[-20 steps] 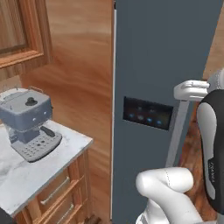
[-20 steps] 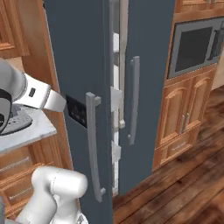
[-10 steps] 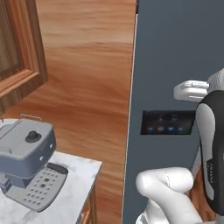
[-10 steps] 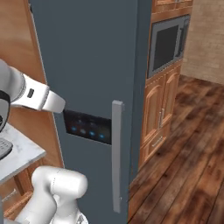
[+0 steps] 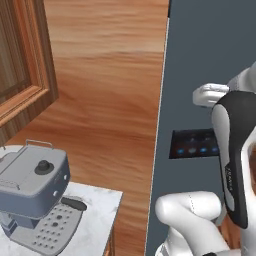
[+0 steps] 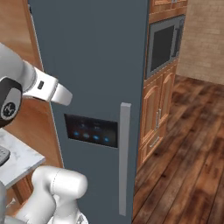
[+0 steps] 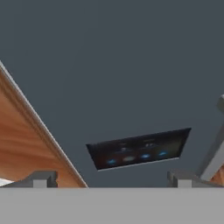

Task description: Take the chicken drumstick and tangerine from the highest rack and move them to the second highest rack where the sweet potato and bell pepper are located, to maximize freezer space. Close the freezer door after rearranging.

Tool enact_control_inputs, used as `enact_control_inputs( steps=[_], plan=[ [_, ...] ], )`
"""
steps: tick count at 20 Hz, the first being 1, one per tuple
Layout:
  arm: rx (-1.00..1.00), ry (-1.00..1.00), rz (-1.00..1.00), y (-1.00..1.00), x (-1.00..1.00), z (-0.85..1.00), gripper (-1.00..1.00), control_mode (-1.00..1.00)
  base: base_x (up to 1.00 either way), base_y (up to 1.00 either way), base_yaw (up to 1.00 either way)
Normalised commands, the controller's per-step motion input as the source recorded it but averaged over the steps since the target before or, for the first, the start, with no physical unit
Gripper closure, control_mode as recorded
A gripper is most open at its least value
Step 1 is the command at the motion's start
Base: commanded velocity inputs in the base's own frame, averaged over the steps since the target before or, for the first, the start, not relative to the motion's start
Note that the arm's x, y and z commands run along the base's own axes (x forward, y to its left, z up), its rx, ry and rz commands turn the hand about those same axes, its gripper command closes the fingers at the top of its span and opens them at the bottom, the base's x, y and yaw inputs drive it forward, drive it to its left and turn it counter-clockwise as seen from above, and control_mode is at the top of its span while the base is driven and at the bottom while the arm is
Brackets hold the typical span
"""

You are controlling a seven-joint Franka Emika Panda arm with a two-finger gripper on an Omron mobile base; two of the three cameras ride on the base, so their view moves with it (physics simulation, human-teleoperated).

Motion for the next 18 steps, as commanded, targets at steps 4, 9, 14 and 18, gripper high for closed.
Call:
enact_control_inputs(
  steps=[4,9,14,18],
  plan=[
    [0.07,0.0,0.0,-0.45,0.5,0.0,-1.0,-1.0,0.0,0.0,0.0],
    [0.07,0.0,0.0,-0.39,0.62,-0.07,-1.0,-1.0,0.0,0.0,0.0],
    [0.03,0.0,0.04,-0.28,0.86,-0.14,-1.0,-1.0,0.0,0.0,0.0],
    [0.01,0.0,0.16,-0.06,1.0,-0.19,-1.0,-1.0,0.0,0.0,0.0]
  ],
)
